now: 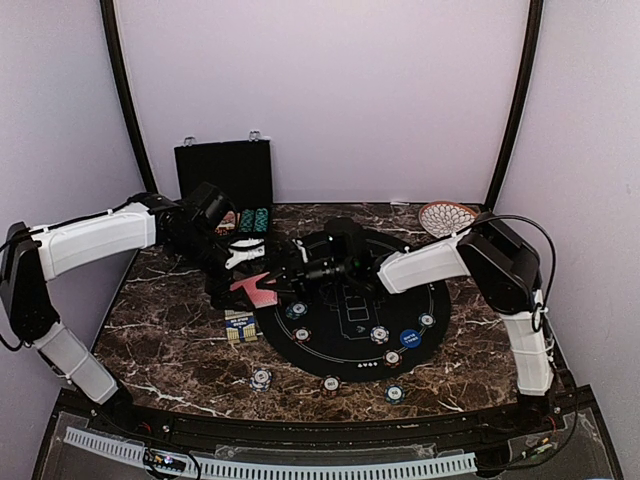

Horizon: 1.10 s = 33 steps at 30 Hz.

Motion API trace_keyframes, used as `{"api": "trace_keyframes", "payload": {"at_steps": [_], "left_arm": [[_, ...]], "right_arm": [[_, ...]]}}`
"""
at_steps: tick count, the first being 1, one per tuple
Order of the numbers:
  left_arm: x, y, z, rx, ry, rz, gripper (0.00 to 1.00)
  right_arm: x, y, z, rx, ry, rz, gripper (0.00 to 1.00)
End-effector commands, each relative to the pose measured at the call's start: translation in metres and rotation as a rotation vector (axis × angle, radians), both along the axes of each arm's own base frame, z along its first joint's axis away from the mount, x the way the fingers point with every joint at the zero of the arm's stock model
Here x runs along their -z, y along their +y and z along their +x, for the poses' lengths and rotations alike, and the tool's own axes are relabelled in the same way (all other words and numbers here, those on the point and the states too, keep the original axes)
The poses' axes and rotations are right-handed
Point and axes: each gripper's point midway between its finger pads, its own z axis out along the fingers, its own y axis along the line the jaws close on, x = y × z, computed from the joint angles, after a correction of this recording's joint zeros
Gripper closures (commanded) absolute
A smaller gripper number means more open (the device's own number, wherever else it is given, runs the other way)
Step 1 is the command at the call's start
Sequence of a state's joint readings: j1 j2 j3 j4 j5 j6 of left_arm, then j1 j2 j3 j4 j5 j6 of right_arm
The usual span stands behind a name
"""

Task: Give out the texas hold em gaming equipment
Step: Pass from the left arm to the right, then pass from the right arm to the left

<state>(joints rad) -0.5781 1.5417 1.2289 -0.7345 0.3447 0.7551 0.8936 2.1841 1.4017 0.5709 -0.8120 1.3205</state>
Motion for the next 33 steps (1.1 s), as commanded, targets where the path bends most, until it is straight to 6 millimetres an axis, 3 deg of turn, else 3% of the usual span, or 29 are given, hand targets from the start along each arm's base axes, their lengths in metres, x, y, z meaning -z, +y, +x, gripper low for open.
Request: {"api": "trace_keyframes", "payload": {"at_steps": [1, 8, 17, 22, 28, 30, 33], "left_arm": [[-0.004, -0.013, -0.002, 0.046, -0.005, -0.025, 0.01], [0.005, -0.018, -0.004, 0.051, -0.004, -0.011, 0.01], [0.013, -0.009, 0.005, 0.027, -0.085, 0.025, 0.17], [0.020, -0.008, -0.002, 0.028, -0.050, 0.033, 0.14], [0.008, -0.011, 0.008, 0.010, -0.110, 0.003, 0.29], [0.005, -0.012, 0.011, 0.005, -0.129, -0.005, 0.37], [0.001, -0.014, 0.014, 0.002, -0.151, -0.016, 0.46]], "right_arm": [[-0.017, 0.002, 0.003, -0.007, -0.019, 0.078, 0.99], [-0.018, 0.003, 0.003, -0.004, -0.007, 0.088, 0.99], [-0.014, 0.001, 0.002, 0.000, 0.015, 0.098, 0.99], [-0.015, 0.001, 0.002, 0.002, 0.019, 0.106, 0.99], [-0.005, 0.001, 0.003, 0.008, 0.023, 0.062, 0.96], [-0.003, 0.002, 0.005, 0.014, 0.012, 0.042, 0.90], [0.001, 0.002, 0.007, 0.023, -0.004, 0.012, 0.73]]}}
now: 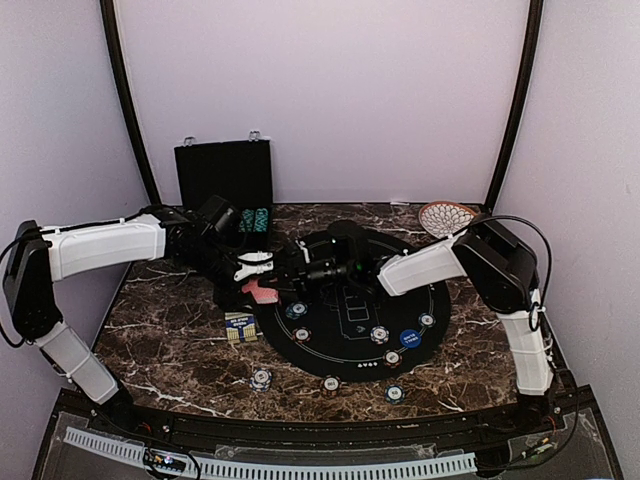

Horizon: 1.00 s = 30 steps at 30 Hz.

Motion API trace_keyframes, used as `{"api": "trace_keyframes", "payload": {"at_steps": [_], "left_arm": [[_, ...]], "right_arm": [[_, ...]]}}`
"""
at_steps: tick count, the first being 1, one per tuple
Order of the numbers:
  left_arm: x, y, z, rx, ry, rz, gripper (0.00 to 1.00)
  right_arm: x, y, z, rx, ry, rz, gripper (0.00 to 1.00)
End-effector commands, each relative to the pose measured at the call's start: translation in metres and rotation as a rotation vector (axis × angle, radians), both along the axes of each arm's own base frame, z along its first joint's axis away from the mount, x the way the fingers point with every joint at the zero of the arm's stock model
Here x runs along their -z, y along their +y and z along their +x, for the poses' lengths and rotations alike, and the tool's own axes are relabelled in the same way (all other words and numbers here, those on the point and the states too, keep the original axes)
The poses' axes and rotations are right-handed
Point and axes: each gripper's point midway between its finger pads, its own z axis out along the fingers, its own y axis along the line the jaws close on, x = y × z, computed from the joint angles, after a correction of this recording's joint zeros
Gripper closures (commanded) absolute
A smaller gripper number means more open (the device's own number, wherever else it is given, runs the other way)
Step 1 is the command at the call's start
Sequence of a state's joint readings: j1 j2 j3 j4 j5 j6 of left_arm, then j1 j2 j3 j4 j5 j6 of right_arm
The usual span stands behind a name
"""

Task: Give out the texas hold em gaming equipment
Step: Pass from the right arm to the left, then pass from the left arm to the right

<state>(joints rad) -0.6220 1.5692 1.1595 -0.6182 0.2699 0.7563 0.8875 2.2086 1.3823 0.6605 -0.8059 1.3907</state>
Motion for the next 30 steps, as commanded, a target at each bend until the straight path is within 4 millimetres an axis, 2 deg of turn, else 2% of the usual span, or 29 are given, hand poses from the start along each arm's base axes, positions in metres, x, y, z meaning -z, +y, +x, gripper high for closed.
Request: {"api": "trace_keyframes", "payload": {"at_steps": [1, 3, 5, 11, 18, 20, 22, 23, 24, 25, 27, 30], "left_arm": [[-0.024, -0.006, 0.010, -0.007, -0.094, -0.061, 0.48], [-0.024, -0.006, 0.009, -0.007, -0.087, -0.058, 0.51], [-0.023, -0.007, 0.009, -0.008, -0.081, -0.057, 0.55], [-0.026, -0.010, 0.012, -0.014, -0.083, -0.059, 0.58], [-0.023, -0.008, 0.014, -0.024, -0.086, -0.037, 0.58], [-0.022, -0.007, 0.015, -0.028, -0.085, -0.029, 0.58], [-0.021, -0.006, 0.016, -0.032, -0.083, -0.024, 0.52], [-0.020, -0.006, 0.016, -0.036, -0.077, -0.020, 0.35], [-0.020, -0.006, 0.015, -0.037, -0.072, -0.017, 0.27], [-0.020, -0.006, 0.015, -0.035, -0.071, -0.019, 0.12], [-0.021, -0.007, 0.012, -0.022, -0.061, -0.025, 0.03], [-0.019, -0.008, 0.008, -0.010, -0.040, -0.027, 0.01]], "right_arm": [[-0.004, 0.003, 0.003, 0.002, -0.048, -0.017, 0.65], [-0.005, 0.003, 0.003, 0.004, -0.050, -0.017, 0.56], [-0.005, 0.004, 0.004, 0.006, -0.047, -0.014, 0.51], [-0.007, 0.011, 0.002, -0.006, -0.036, 0.006, 0.51], [-0.008, 0.014, 0.003, -0.012, -0.019, 0.032, 0.61], [-0.007, 0.015, 0.002, -0.015, -0.016, 0.032, 0.72], [-0.006, 0.014, 0.001, -0.015, -0.012, 0.030, 0.83], [-0.004, 0.014, 0.001, -0.015, -0.008, 0.028, 0.87], [-0.004, 0.013, 0.001, -0.013, -0.006, 0.029, 0.90], [-0.004, 0.013, 0.001, -0.013, -0.006, 0.031, 0.92], [-0.006, 0.014, 0.001, -0.015, -0.007, 0.037, 0.95], [-0.007, 0.016, 0.000, -0.024, -0.009, 0.040, 0.96]]}}
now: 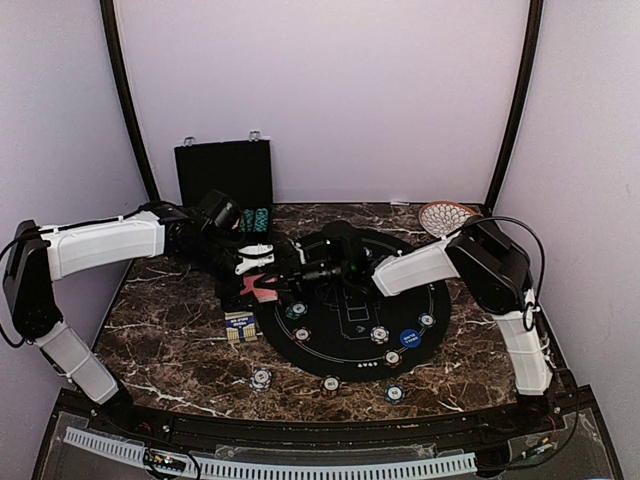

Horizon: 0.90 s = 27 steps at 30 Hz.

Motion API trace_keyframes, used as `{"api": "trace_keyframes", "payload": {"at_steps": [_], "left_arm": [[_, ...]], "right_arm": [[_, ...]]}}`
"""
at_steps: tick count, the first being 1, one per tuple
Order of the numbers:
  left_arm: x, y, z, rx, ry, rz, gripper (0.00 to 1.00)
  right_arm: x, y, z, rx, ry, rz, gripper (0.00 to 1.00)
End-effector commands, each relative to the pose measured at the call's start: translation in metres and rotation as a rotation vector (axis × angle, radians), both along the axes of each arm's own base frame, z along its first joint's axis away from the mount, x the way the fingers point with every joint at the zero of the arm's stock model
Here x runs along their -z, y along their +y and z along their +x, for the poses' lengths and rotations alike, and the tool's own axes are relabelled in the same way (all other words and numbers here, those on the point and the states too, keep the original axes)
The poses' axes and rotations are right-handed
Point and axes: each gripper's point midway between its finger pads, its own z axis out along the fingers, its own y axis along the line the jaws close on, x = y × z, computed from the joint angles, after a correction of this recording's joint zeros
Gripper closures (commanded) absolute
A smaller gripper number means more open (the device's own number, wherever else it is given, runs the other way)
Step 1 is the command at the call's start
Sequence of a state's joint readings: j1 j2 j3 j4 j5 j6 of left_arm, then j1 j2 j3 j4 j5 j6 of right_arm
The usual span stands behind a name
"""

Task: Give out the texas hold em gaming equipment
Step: Pass from the left arm to the right, then pass from the right arm to the left

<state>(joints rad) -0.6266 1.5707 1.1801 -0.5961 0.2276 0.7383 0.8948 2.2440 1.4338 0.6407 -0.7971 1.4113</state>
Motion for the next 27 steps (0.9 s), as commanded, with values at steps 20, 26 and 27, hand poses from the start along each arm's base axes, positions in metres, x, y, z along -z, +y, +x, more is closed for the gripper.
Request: {"api": "trace_keyframes", "payload": {"at_steps": [20, 26, 27], "left_arm": [[0.009, -0.004, -0.022, 0.050, 0.132, 0.004, 0.09], [-0.005, -0.008, -0.012, 0.044, 0.070, -0.024, 0.26], [-0.005, -0.007, -0.010, 0.042, 0.061, -0.019, 0.31]], "right_arm": [[-0.017, 0.012, -0.006, -0.049, -0.034, 0.069, 0.97], [-0.007, 0.011, -0.005, -0.050, -0.017, 0.050, 0.98], [-0.006, 0.011, -0.006, -0.050, -0.015, 0.048, 0.98]]}}
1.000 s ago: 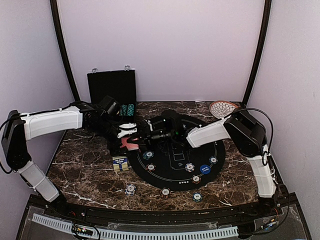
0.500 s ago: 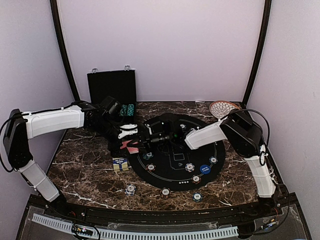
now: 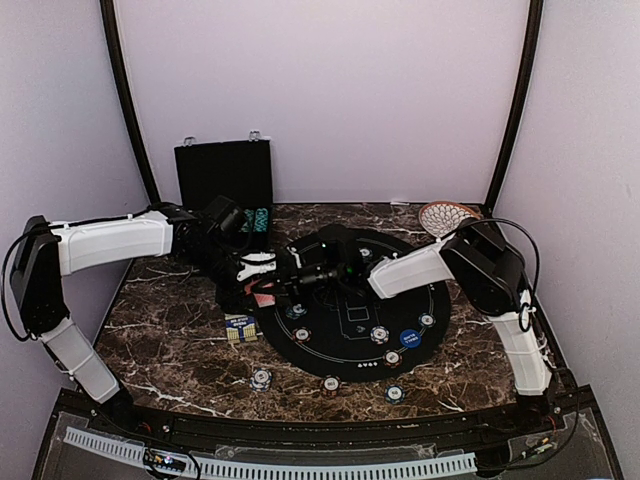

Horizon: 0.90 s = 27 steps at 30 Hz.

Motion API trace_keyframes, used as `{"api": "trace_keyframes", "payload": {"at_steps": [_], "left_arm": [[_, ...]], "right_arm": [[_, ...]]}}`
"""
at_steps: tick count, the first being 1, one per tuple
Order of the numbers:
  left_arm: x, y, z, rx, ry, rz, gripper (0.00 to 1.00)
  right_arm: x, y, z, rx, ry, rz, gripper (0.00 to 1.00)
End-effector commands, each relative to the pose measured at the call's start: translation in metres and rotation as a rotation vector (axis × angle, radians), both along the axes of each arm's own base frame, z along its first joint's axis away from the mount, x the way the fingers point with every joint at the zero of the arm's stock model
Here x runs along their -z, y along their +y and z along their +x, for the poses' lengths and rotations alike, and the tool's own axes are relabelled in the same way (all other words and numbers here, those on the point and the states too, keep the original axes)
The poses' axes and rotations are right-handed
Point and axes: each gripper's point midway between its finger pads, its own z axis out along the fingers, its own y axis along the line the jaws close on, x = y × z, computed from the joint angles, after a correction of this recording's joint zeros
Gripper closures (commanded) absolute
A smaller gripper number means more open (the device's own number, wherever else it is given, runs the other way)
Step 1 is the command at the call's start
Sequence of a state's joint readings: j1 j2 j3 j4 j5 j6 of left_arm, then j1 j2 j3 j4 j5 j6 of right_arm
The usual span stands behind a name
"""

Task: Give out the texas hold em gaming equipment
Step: Pass from the right arm to the left

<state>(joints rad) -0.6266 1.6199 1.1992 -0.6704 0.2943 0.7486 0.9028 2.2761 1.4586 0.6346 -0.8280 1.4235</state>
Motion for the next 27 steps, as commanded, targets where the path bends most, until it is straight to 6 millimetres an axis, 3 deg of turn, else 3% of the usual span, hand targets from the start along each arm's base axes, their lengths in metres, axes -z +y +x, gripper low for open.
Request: {"api": "trace_keyframes", "payload": {"at_steps": [1, 9, 11, 13, 18, 27], "left_arm": [[-0.020, -0.006, 0.007, 0.002, -0.062, -0.034, 0.33], [-0.024, -0.004, 0.011, -0.006, -0.087, -0.027, 0.48], [-0.024, -0.003, 0.010, -0.006, -0.085, -0.022, 0.49], [-0.024, -0.002, 0.009, -0.005, -0.078, -0.020, 0.49], [-0.023, -0.002, 0.007, -0.006, -0.064, -0.014, 0.51], [-0.021, 0.000, 0.011, -0.012, -0.069, 0.006, 0.53]], "right_arm": [[-0.014, 0.006, 0.001, -0.013, -0.037, 0.056, 0.98], [0.003, -0.004, 0.010, 0.027, -0.066, -0.046, 0.94], [0.006, -0.006, 0.012, 0.037, -0.079, -0.064, 0.85], [0.005, -0.007, 0.013, 0.041, -0.084, -0.068, 0.71], [-0.001, -0.006, 0.014, 0.048, -0.098, -0.061, 0.52], [0.007, -0.007, 0.015, 0.058, -0.094, -0.099, 0.46]]}}
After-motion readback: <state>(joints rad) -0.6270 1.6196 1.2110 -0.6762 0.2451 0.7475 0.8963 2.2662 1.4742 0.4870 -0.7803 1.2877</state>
